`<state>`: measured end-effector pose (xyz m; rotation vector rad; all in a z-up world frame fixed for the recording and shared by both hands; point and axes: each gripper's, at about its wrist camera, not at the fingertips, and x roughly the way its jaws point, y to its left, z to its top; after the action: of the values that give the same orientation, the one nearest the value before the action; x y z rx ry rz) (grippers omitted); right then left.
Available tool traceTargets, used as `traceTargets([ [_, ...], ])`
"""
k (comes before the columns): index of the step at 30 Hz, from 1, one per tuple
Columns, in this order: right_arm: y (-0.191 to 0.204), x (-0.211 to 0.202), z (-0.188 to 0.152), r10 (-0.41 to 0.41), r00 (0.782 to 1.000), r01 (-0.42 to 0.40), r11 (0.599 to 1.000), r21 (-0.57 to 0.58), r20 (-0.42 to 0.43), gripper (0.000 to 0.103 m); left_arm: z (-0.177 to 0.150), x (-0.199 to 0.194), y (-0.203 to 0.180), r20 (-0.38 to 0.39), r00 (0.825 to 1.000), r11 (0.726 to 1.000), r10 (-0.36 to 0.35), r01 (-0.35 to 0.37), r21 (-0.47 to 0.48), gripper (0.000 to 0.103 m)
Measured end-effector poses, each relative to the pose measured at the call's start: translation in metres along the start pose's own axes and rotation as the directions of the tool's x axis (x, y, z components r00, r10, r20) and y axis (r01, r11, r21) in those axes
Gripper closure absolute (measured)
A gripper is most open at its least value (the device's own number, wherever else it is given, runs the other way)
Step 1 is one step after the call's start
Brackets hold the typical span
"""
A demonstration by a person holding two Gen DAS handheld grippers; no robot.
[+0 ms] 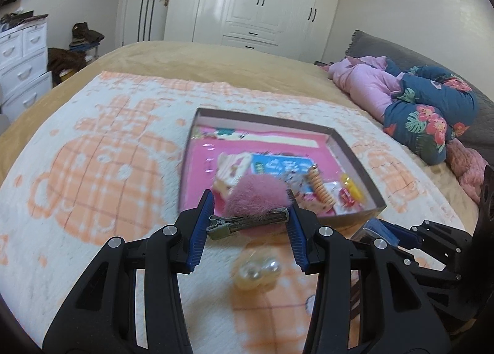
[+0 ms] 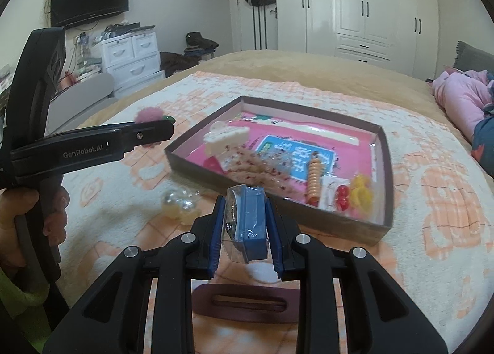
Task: Organize jewelry
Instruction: 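Carry the pompom clip and blue-capped bag into the box and open both tools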
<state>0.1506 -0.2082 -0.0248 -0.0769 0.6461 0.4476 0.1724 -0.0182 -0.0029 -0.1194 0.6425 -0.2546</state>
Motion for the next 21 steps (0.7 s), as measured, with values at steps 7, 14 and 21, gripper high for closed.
traceTargets([
  [7, -0.028, -0.005, 0.006, -0.041, 0.999, 0.04, 0.998, 0.041, 0.027, 0.078, 0.015, 0.018, -0.019, 0.001, 1.0, 0.999, -0.025, 0.025, 0.024, 0.066],
  [14, -0.051, -0.006, 0.015, -0.095, 0.994, 0.092, 0.994, 0.064, 0.046, 0.078, 0.029, 0.037, -0.036, -0.01, 0.999, 0.997, -0.046, 0.047, 0.064, 0.066],
  [21, -0.078, 0.001, 0.02, -0.137, 0.99, 0.133, 0.987, 0.095, 0.039, 0.078, 0.035, 0.061, -0.05, -0.042, 0.998, 0.993, -0.047, 0.051, 0.104, 0.066],
])
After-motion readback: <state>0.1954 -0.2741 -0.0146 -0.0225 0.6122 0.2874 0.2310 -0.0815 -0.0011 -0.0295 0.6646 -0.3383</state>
